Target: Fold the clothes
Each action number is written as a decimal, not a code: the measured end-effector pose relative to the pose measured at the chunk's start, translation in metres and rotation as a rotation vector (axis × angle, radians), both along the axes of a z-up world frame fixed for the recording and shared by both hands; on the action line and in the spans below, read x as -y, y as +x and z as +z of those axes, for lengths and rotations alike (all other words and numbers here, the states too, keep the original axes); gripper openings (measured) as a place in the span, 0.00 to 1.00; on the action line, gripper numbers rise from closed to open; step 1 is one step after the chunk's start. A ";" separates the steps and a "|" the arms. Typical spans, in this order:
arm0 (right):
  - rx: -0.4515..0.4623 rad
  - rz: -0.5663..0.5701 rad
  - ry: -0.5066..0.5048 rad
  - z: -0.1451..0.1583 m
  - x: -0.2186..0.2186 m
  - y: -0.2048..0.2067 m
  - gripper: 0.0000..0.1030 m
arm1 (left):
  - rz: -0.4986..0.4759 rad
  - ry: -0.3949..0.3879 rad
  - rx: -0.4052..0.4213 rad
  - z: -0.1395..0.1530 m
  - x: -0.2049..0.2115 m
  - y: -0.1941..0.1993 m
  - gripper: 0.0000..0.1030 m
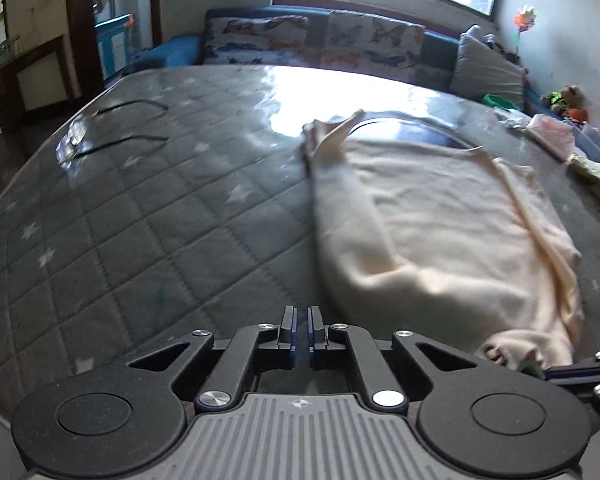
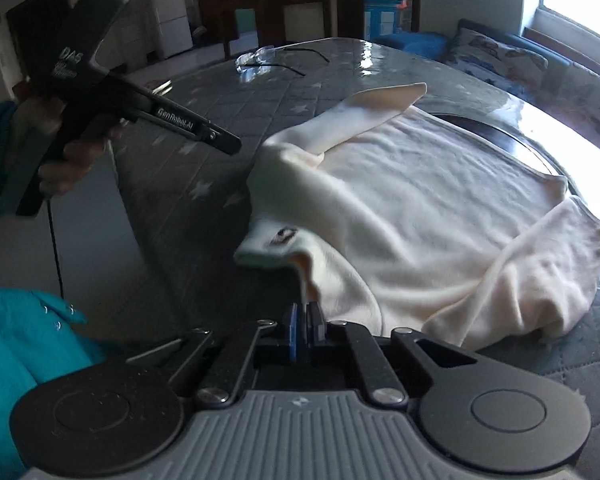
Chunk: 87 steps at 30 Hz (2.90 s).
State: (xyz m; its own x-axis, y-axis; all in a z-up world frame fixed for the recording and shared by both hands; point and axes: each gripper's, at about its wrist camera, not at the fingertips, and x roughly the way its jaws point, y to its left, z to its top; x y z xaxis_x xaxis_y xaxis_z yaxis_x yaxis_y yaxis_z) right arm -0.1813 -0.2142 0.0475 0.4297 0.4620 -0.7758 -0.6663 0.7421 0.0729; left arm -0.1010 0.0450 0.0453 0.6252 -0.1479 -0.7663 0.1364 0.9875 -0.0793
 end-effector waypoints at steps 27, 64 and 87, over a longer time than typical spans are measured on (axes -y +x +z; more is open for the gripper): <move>0.151 -0.371 0.050 0.040 0.077 0.047 0.50 | -0.397 -0.167 0.096 0.013 0.125 0.035 0.53; 0.009 -0.676 -0.048 -0.017 0.108 0.226 0.06 | -0.493 -0.241 -0.056 -0.027 0.204 0.038 0.26; 0.093 -0.749 0.007 0.019 0.152 0.192 0.07 | -0.506 -0.166 -0.011 -0.026 0.216 0.029 0.19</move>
